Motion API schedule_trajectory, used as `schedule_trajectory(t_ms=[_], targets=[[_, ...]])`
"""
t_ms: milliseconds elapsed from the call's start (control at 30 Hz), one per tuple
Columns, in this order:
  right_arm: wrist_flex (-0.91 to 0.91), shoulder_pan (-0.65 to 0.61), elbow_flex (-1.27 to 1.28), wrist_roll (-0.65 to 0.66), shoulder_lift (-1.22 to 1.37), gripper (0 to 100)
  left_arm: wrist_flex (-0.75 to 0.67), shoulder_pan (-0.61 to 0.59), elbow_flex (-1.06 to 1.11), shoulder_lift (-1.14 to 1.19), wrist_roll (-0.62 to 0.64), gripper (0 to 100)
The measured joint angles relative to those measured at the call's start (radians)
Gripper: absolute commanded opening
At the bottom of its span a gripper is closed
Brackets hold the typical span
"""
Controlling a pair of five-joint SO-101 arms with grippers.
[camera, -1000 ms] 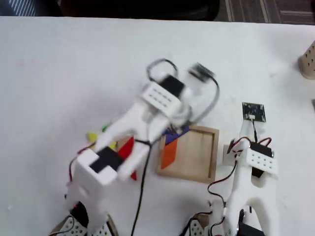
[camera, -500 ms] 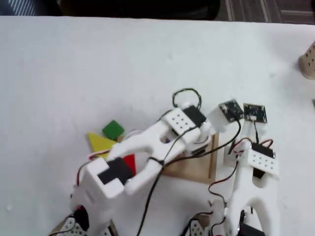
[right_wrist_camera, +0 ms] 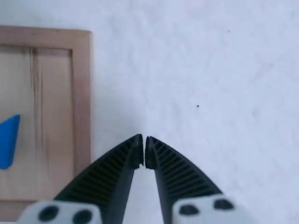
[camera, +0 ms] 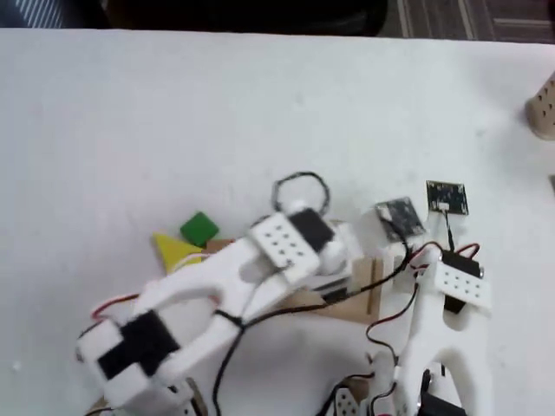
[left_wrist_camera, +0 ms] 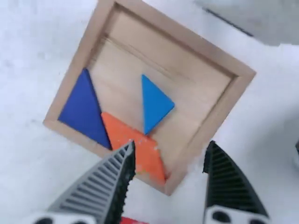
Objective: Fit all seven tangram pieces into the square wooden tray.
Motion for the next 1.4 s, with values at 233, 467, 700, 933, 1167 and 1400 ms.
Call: schedule_trajectory(t_ms=[233, 467, 700, 933, 1167, 1400], targets=[[0.000, 0.000, 0.000, 0.000, 0.000, 1.9, -0.213, -0.066, 0.252, -0.144, 0.222, 17], [0.000, 0.000, 0.000, 0.000, 0.000, 1.9, -0.471, 0.121, 0.456, -0.201, 0.292, 2], [0.000, 0.000, 0.000, 0.000, 0.000, 1.9, -0.493, 0.133, 0.440, -0.121, 0.361, 2], [0.000, 0.000, 0.000, 0.000, 0.000, 1.9, -0.425, 0.084, 0.245, 0.115, 0.436, 2], [0.000, 0.000, 0.000, 0.000, 0.000, 1.9, -0.422, 0.055, 0.226, 0.130, 0.440, 2], [0.000, 0.000, 0.000, 0.000, 0.000, 1.9, -0.470, 0.014, 0.226, 0.135, 0.440, 2]])
